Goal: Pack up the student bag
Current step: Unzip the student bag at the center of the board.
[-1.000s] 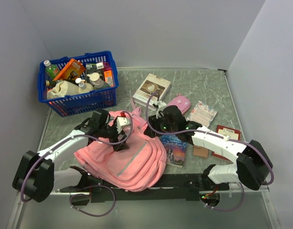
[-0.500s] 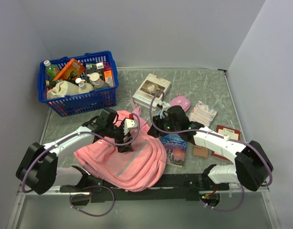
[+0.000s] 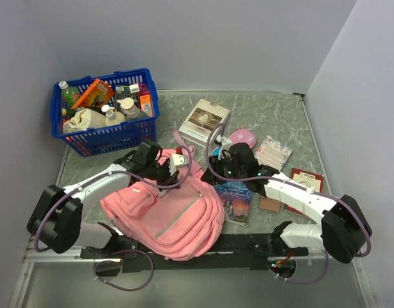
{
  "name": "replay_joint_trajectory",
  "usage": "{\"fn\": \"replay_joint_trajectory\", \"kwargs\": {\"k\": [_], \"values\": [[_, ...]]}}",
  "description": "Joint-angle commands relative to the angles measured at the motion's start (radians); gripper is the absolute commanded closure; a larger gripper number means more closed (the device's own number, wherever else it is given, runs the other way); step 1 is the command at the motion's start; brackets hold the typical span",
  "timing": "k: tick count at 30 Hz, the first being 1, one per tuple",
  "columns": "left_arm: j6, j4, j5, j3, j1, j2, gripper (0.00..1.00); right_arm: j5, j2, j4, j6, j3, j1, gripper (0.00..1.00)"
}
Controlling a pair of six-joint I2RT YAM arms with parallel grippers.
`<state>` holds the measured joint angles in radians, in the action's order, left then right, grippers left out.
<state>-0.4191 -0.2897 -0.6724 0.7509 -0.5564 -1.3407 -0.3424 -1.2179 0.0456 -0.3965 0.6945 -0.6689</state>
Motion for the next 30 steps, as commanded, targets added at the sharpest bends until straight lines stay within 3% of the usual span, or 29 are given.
{"fn": "replay_joint_trajectory", "kwargs": {"k": [1, 5, 8, 13, 18, 25, 30], "values": [[-0.164, -0.098, -0.026, 0.189, -0.01, -0.026, 0.99, -0.009, 0.054, -0.01, 0.027, -0.003, 0.015, 0.59], [-0.363, -0.328, -0.021, 0.474, -0.008, -0.069, 0.99, 0.003, 0.106, 0.007, 0.06, 0.008, 0.017, 0.6], [-0.464, -0.388, -0.006, 0.525, -0.008, -0.04, 0.99, 0.02, 0.159, 0.016, 0.074, 0.005, 0.019, 0.6], [-0.561, -0.434, 0.02, 0.441, -0.034, 0.063, 0.99, 0.034, 0.227, -0.007, 0.047, -0.029, 0.017, 0.6], [-0.484, -0.327, 0.034, 0.295, -0.066, 0.161, 0.99, 0.028, 0.242, -0.032, 0.036, -0.056, 0.018, 0.58], [-0.434, -0.244, 0.057, 0.28, -0.079, 0.141, 0.99, -0.101, 0.224, -0.095, 0.039, -0.058, 0.006, 0.49], [-0.388, -0.137, 0.066, 0.263, -0.077, 0.114, 0.99, -0.121, 0.193, -0.112, 0.022, -0.052, -0.054, 0.5]]}}
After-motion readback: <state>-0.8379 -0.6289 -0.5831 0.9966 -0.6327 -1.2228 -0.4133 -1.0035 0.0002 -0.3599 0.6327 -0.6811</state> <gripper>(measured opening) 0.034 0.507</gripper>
